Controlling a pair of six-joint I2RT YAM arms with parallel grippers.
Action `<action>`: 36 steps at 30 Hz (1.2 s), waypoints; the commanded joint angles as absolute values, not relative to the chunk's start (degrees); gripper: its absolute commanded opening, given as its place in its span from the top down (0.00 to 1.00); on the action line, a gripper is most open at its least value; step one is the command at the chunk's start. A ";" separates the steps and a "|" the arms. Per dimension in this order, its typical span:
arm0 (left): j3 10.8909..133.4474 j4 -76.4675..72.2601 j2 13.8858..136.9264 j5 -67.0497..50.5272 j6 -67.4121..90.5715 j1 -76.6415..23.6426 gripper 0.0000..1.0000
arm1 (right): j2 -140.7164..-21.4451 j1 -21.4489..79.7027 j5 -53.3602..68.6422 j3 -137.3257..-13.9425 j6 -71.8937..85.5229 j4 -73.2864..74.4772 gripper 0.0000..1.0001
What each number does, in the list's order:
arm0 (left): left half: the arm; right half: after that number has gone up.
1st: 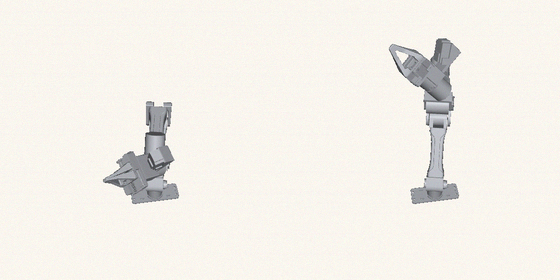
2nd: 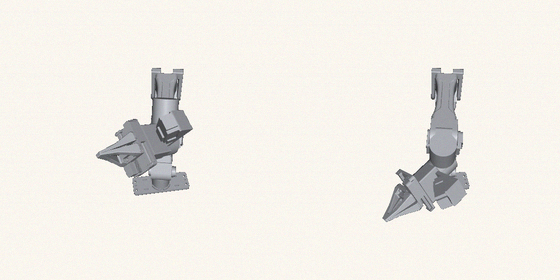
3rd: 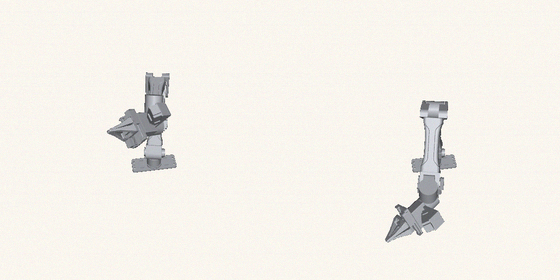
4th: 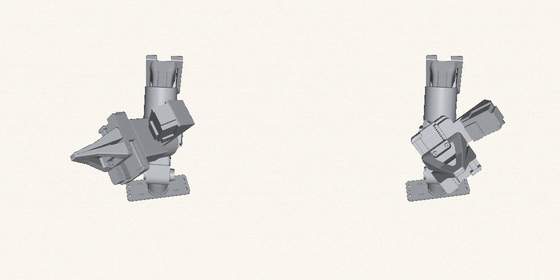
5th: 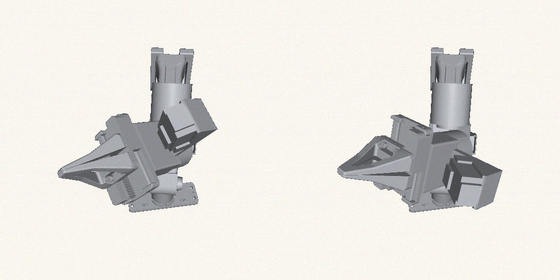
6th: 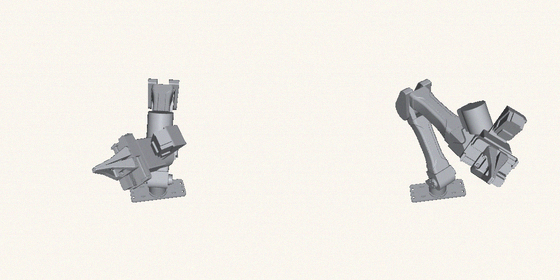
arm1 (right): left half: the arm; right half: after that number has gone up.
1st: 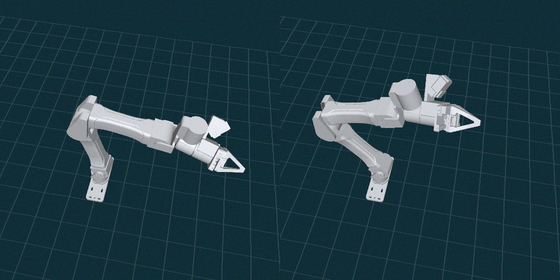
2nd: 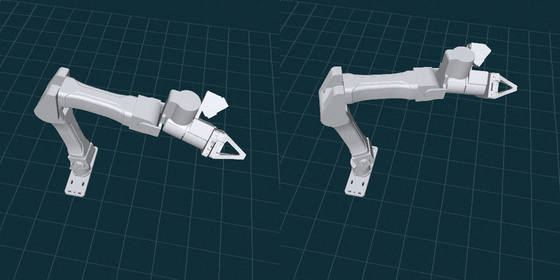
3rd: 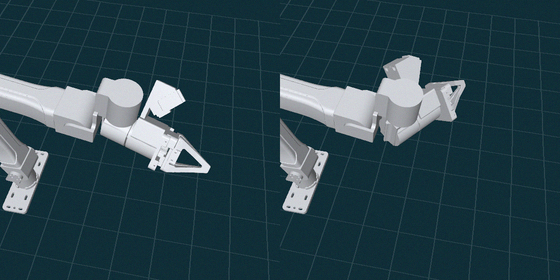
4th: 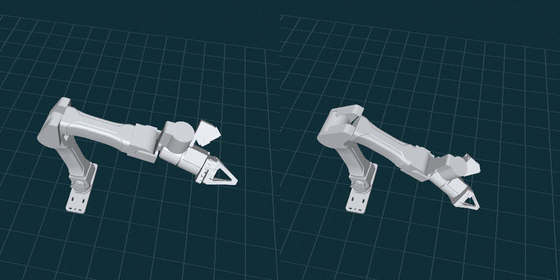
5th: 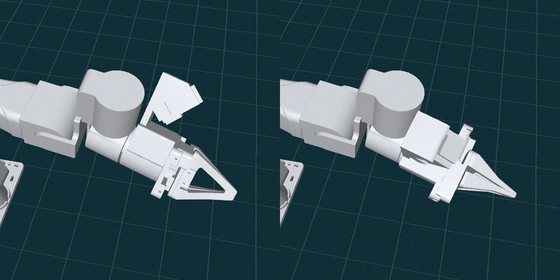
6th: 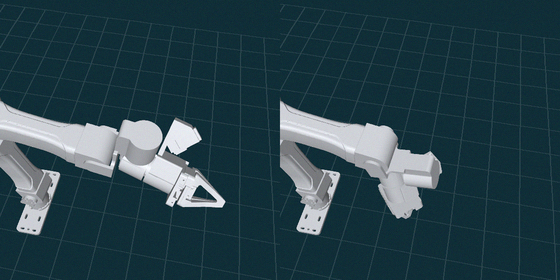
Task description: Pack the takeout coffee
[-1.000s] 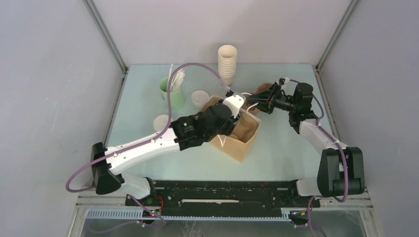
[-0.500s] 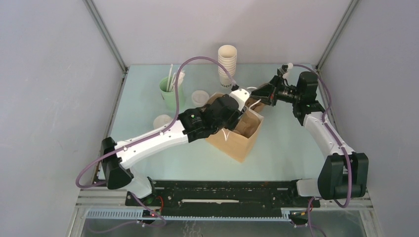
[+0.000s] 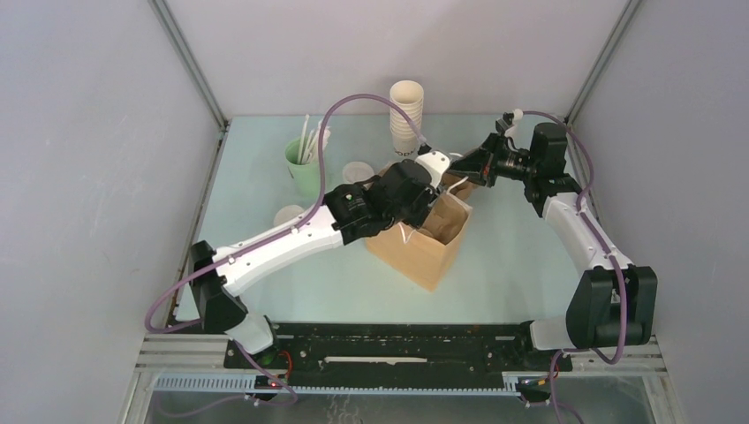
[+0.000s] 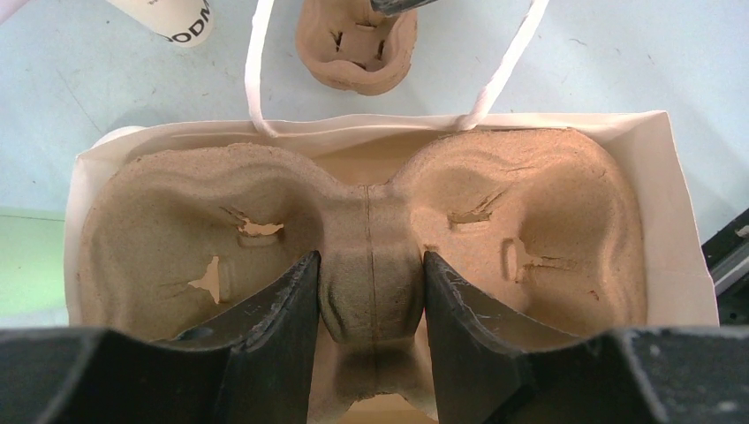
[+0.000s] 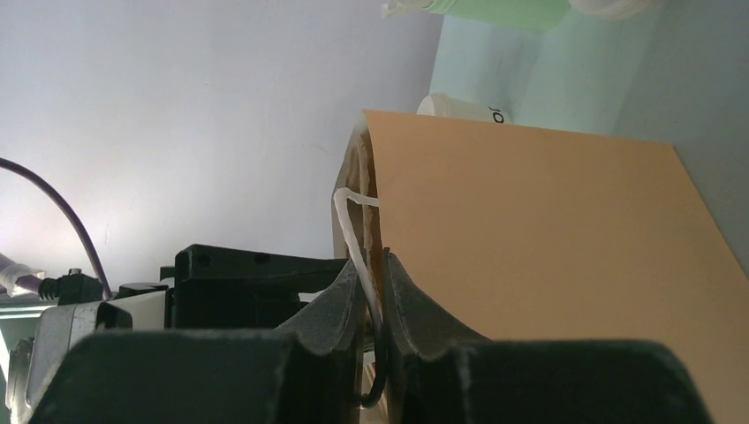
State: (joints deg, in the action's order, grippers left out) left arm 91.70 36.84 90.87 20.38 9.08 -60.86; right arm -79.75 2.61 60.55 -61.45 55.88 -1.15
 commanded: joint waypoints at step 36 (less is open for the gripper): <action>93.99 37.05 91.28 10.35 12.01 -56.95 0.48 | -79.37 3.34 62.14 -63.58 53.53 -1.49 0.82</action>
State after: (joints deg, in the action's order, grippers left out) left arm 94.19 38.68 92.38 11.16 11.60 -57.23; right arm -79.75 3.03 60.80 -61.45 54.76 -1.04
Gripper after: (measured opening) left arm 0.518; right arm 0.181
